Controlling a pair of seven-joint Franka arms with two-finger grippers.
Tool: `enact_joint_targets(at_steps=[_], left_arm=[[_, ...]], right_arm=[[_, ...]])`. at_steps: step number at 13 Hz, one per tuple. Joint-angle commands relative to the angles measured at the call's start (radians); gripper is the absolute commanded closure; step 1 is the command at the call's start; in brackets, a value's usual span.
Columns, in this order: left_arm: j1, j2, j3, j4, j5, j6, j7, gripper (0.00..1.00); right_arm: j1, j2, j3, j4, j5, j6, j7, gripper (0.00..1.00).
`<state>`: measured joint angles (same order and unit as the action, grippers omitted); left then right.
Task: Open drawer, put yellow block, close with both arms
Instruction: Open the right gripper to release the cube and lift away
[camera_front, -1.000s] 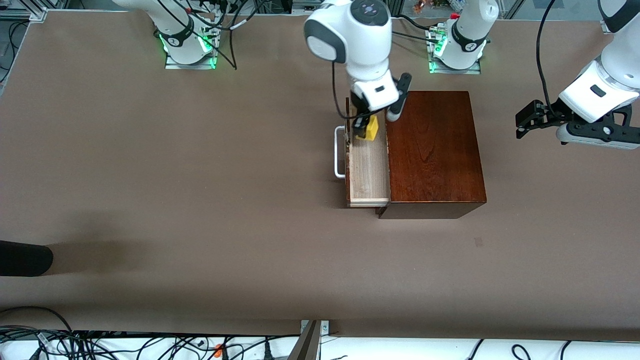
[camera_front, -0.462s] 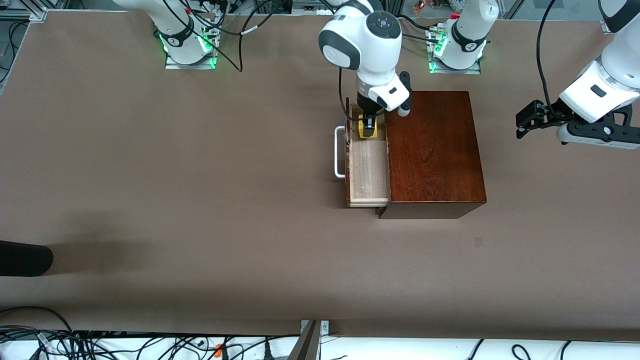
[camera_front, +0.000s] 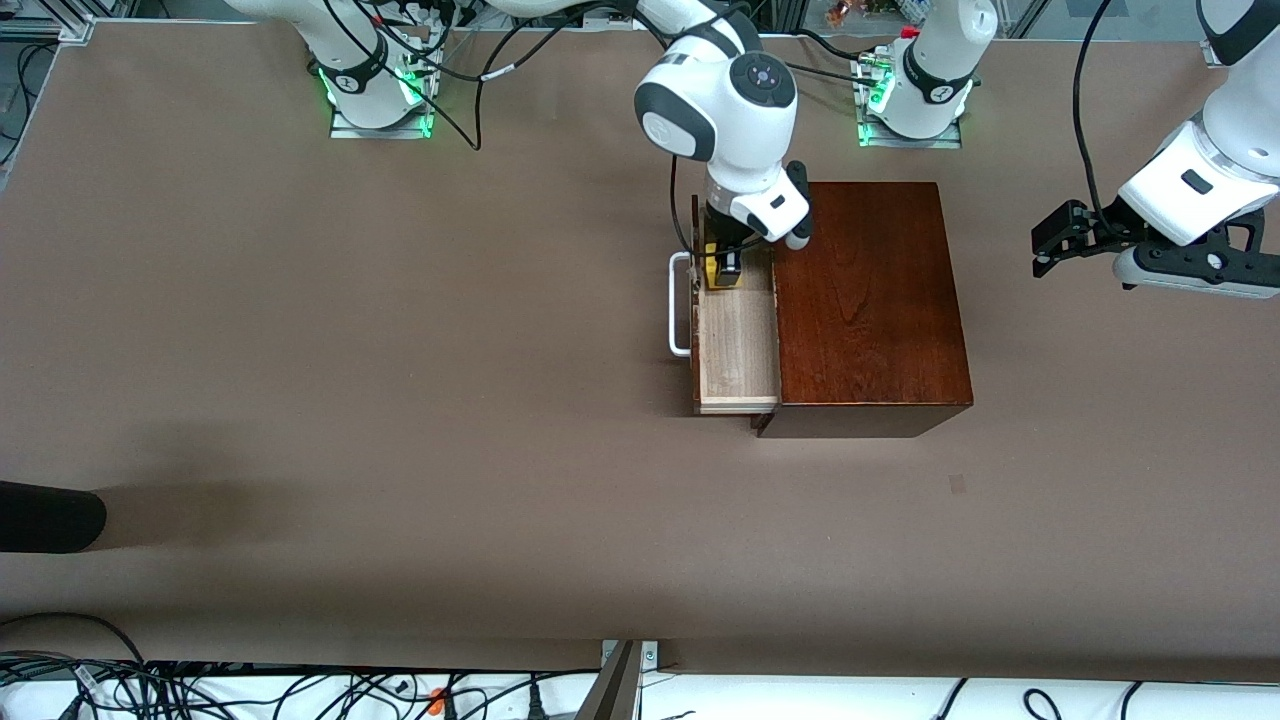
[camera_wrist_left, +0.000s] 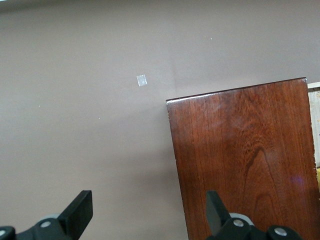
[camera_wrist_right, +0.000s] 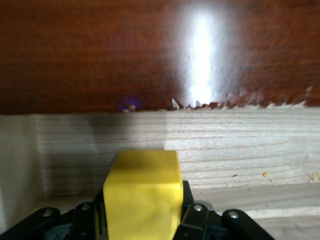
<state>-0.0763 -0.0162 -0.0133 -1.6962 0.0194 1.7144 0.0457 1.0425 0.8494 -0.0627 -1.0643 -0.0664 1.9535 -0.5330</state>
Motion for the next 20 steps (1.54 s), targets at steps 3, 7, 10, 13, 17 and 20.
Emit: enact_joint_targets(at_steps=[3,7,10,13,17,20], left_arm=[[0.004,-0.004,-0.005,0.015,-0.004,-0.019,0.014,0.00],[0.003,-0.002,-0.005,0.023,-0.004,-0.021,0.013,0.00],[0.003,-0.002,-0.005,0.023,-0.004,-0.027,0.013,0.00],[0.001,-0.002,-0.007,0.024,-0.004,-0.029,0.011,0.00],[-0.008,-0.001,-0.007,0.035,-0.006,-0.035,0.014,0.00],[-0.033,0.001,-0.022,0.036,-0.018,-0.076,0.022,0.00]], right_arm=[[-0.010,0.028,0.003,0.004,-0.015,-0.001,-0.033,0.62],[-0.025,0.007,-0.005,0.024,-0.006,-0.015,-0.042,0.00],[-0.061,-0.073,0.001,0.052,0.019,-0.069,-0.033,0.00],[-0.126,-0.235,-0.008,0.052,0.074,-0.177,-0.033,0.00],[-0.379,-0.381,-0.008,0.050,0.129,-0.288,-0.035,0.00],[-0.547,-0.433,-0.012,0.050,0.129,-0.289,-0.030,0.00]])
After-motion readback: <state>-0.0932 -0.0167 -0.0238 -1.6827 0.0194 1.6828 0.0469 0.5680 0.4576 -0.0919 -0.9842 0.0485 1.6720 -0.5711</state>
